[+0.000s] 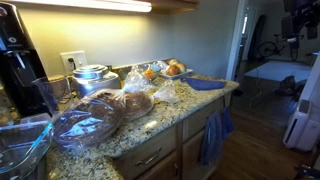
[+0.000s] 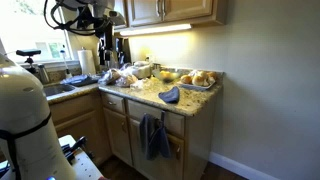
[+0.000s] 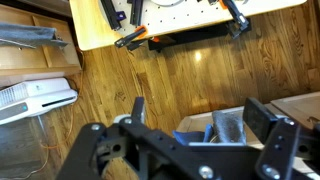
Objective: Remove the towel from the countertop and hang it on the right hook on the drawer
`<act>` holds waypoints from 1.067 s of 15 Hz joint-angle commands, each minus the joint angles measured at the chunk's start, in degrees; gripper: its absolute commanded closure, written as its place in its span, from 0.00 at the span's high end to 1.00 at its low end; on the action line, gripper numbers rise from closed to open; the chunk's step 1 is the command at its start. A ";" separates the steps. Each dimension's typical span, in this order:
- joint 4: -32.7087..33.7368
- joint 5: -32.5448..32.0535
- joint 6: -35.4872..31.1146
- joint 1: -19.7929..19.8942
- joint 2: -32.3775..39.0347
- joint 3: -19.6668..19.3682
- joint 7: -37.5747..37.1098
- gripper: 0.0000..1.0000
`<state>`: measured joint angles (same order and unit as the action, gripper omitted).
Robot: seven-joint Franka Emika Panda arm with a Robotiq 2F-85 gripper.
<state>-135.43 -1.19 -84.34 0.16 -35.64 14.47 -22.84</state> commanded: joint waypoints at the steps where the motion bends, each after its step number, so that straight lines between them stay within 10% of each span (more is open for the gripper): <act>1: 0.09 -0.36 0.09 -1.01 0.19 -0.78 -0.46 1.00; 16: -1.35 -6.50 -10.57 0.08 3.90 -3.37 3.26 1.00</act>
<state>-135.84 -5.10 -89.85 0.11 -34.10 13.39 -21.33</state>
